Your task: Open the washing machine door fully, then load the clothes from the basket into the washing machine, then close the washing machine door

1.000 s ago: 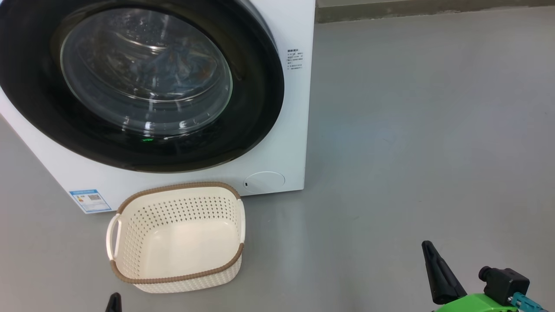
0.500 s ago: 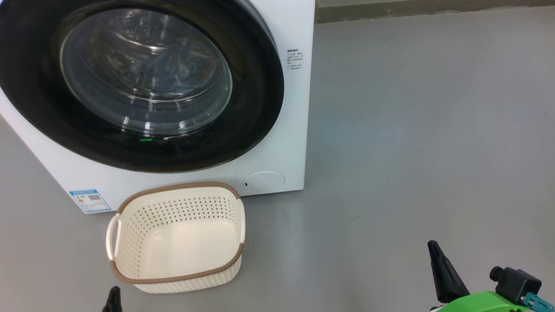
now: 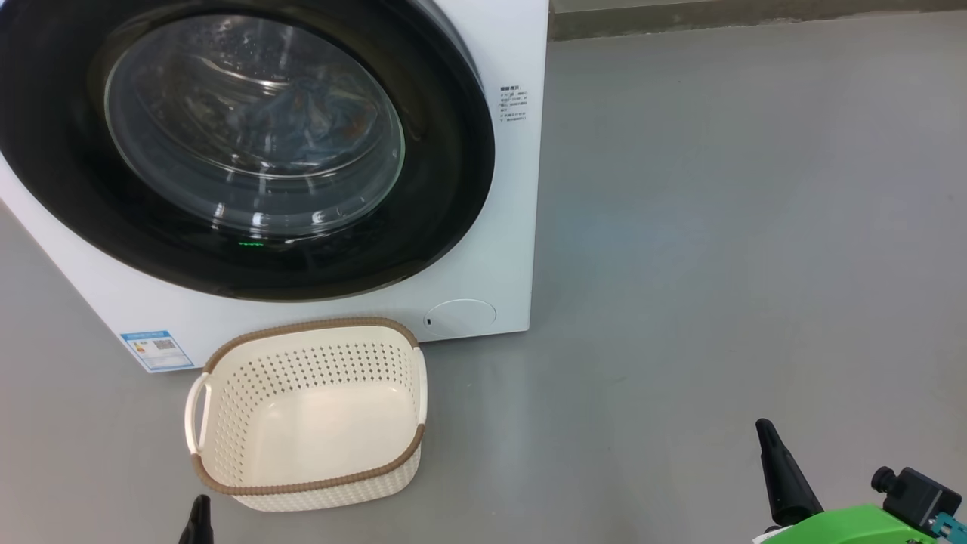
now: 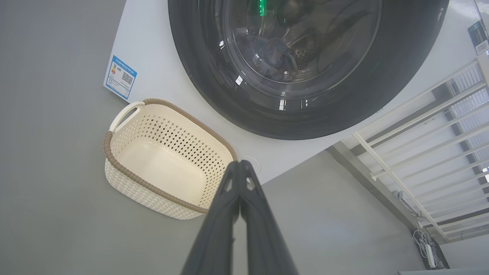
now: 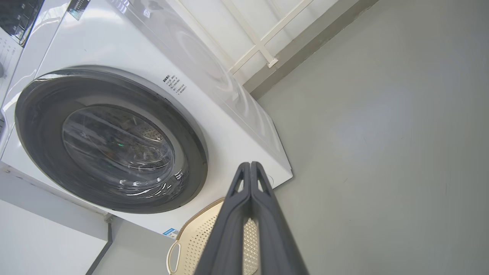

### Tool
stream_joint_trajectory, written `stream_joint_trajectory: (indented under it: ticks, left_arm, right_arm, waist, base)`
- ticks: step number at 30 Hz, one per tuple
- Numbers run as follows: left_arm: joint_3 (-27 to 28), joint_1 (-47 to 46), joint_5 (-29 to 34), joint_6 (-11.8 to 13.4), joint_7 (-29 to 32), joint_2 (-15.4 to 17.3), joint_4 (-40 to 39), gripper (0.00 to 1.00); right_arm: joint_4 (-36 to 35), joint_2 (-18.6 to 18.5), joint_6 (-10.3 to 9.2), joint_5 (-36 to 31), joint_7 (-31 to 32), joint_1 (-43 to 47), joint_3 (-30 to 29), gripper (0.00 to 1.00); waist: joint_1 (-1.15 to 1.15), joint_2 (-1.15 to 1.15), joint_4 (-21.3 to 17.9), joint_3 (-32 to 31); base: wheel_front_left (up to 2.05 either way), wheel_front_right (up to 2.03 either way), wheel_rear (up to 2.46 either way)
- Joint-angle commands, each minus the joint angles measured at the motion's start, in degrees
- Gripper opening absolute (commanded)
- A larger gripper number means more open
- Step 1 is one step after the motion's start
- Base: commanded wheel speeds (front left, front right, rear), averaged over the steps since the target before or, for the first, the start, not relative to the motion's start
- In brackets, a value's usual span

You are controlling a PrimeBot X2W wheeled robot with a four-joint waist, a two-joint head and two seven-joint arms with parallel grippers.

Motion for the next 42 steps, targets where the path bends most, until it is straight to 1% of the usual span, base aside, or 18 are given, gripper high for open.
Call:
stream_joint_trajectory:
  ticks: [1,42]
  left_arm:
    - [1.17,-2.93,-1.95,-0.08,0.43,0.89,-0.82,0.00]
    - [2.29,-8.48,-26.42,-0.13,7.32,0.80,1.95,0.00]
  right_arm:
    - [-1.29,-0.59,-0.15,2.48,0.47,-2.41,0.05,0.00]
    - [-1.08,-0.81,-0.27,29.46,7.28,-4.51,-1.80,0.00]
  waist:
    - [0.00,0.00,0.00,0.00]
    - [0.00,0.00,-0.08,-0.01]
  base:
    - [0.00,0.00,0.00]
    - [0.00,0.00,0.00]
